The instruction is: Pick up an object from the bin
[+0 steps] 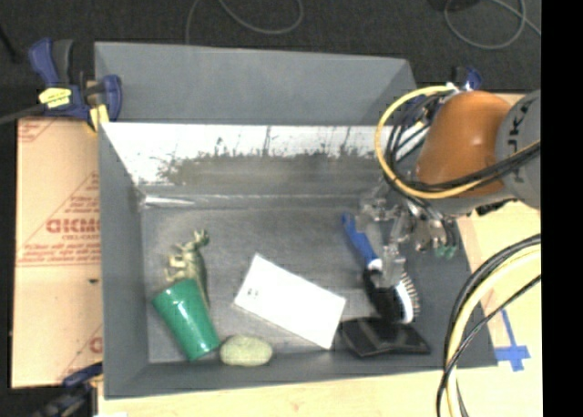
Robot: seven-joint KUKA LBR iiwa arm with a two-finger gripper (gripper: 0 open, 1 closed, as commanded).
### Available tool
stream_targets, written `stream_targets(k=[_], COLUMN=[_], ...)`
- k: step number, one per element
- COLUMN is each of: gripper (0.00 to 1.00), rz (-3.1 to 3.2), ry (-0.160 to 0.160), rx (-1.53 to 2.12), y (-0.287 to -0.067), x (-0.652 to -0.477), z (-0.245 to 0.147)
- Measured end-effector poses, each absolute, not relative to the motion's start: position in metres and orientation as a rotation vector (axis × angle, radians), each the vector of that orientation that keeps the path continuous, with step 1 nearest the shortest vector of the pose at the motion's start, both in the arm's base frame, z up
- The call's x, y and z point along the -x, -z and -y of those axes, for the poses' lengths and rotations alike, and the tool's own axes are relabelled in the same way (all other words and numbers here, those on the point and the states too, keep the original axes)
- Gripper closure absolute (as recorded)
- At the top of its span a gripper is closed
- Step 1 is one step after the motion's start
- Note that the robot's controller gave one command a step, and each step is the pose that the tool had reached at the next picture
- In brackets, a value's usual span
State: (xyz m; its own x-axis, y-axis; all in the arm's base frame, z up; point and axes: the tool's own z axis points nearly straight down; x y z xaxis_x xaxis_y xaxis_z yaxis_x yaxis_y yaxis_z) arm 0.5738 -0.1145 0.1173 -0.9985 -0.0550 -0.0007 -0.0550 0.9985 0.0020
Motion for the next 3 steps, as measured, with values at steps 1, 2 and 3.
stream_targets(k=[1,2,3], gripper=[0.0,0.0,1.0], rz=[-3.136,-3.131,-3.113], ry=[0.0,-0.002,-0.007], rx=[0.007,-0.343,-0.202], y=[-0.122,-0.081,-0.079], x=[-0.557,-0.577,-0.549], z=[0.137,0.138,0.138])
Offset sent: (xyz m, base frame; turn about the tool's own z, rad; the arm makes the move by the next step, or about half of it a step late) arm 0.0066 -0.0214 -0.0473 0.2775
